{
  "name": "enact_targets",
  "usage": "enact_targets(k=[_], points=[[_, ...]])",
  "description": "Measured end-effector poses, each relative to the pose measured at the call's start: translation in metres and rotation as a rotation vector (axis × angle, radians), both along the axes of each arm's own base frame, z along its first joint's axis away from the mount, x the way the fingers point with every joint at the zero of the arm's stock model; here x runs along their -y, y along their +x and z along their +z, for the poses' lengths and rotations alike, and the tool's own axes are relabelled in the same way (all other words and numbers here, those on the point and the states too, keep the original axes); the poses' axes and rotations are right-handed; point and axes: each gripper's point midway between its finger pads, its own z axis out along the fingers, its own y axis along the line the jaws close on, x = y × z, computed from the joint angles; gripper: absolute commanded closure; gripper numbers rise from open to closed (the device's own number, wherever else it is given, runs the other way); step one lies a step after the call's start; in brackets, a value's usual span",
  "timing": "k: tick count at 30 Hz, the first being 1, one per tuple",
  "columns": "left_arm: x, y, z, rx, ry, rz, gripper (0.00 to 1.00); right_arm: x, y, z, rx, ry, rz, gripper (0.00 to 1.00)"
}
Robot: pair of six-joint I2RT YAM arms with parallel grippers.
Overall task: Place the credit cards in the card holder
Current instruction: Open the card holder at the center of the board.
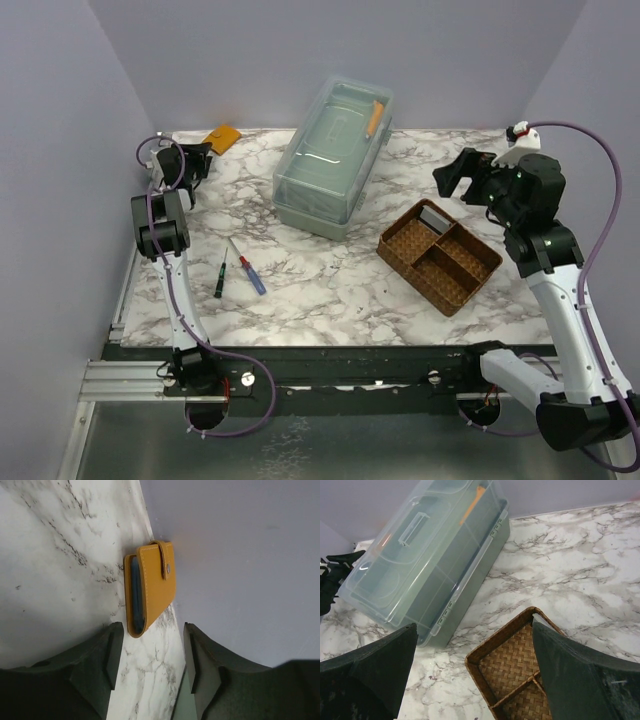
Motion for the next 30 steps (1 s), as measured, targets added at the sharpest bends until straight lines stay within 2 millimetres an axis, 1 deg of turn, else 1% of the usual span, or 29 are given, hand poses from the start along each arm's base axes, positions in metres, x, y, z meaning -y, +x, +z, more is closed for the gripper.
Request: enact_targets(k=[2, 4, 8, 14, 15, 16, 18, 22, 23, 28, 30], points=[[0.001, 0.004, -0.002, 0.010, -0.012, 0.001, 0.49, 0.000, 0.002, -0.003, -0.008, -0.001, 0.000, 0.00], [0.001, 0.007, -0.002, 0.024, -0.018, 0.001, 0.56, -0.001, 0.004, -0.005, -0.014, -0.002, 0.000, 0.00], [0.004, 0.011, -0.008, 0.028, -0.021, -0.004, 0.59, -0.003, 0.006, -0.008, -0.025, -0.001, 0.012, 0.00], [0.006, 0.015, -0.008, 0.050, -0.011, -0.007, 0.62, -0.005, 0.009, -0.013, -0.041, 0.000, 0.022, 0.00], [0.006, 0.016, -0.008, 0.053, -0.009, -0.007, 0.64, -0.006, 0.009, -0.014, -0.043, -0.001, 0.023, 0.00], [0.006, 0.017, -0.009, 0.056, -0.005, -0.007, 0.66, -0.006, 0.009, -0.014, -0.044, -0.001, 0.023, 0.00], [0.005, 0.020, -0.008, 0.063, 0.006, -0.006, 0.75, -0.006, 0.009, -0.014, -0.044, 0.000, 0.024, 0.00], [0.003, 0.022, -0.015, 0.053, 0.027, 0.004, 0.97, -0.007, 0.010, -0.014, -0.045, 0.000, 0.027, 0.00], [0.002, 0.021, -0.016, 0.050, 0.032, 0.005, 1.00, -0.007, 0.010, -0.014, -0.047, 0.001, 0.030, 0.00], [0.002, 0.021, -0.016, 0.049, 0.077, -0.002, 1.00, -0.010, 0.012, -0.017, -0.059, 0.004, 0.046, 0.00], [0.002, 0.017, -0.014, 0.035, 0.086, -0.005, 1.00, -0.012, 0.011, -0.019, -0.065, 0.010, 0.052, 0.00]])
